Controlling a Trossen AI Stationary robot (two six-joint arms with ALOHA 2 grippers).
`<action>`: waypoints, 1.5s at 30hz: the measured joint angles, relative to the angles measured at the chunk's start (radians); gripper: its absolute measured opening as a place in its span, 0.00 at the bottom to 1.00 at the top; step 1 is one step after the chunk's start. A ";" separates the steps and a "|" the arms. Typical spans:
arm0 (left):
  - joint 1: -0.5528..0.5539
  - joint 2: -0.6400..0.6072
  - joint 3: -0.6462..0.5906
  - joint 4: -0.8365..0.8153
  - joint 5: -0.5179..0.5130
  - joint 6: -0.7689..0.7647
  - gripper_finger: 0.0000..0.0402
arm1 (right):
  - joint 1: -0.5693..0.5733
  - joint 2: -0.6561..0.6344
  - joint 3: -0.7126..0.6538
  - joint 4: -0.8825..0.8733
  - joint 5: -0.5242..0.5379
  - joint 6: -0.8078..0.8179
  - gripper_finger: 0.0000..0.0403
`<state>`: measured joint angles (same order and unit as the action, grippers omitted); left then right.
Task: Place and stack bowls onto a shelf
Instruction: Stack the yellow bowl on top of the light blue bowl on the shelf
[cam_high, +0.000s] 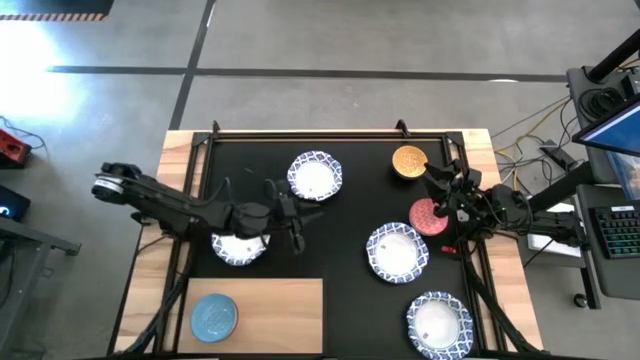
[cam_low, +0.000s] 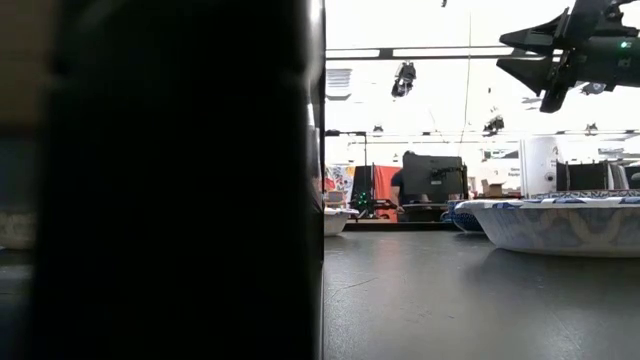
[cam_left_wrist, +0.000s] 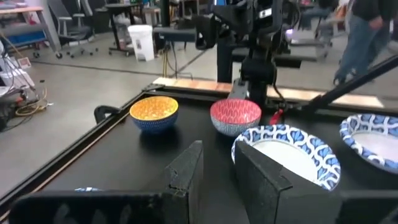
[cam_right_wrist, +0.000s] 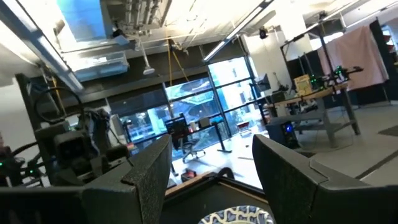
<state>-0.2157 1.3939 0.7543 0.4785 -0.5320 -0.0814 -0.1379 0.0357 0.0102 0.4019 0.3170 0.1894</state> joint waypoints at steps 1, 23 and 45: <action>0.000 0.006 -0.009 0.028 0.000 0.002 0.19 | 0.000 0.000 0.000 -0.001 -0.001 -0.002 0.53; 0.059 0.076 -0.011 0.114 0.048 -0.002 0.19 | 0.000 -0.001 0.000 -0.002 0.128 0.139 0.53; 0.062 0.071 -0.015 0.113 0.072 0.019 0.19 | 0.000 0.010 0.004 0.040 -0.028 0.272 0.53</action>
<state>-0.1535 1.4647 0.7395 0.5911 -0.4604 -0.0619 -0.1383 0.0454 0.0142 0.4423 0.2886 0.4616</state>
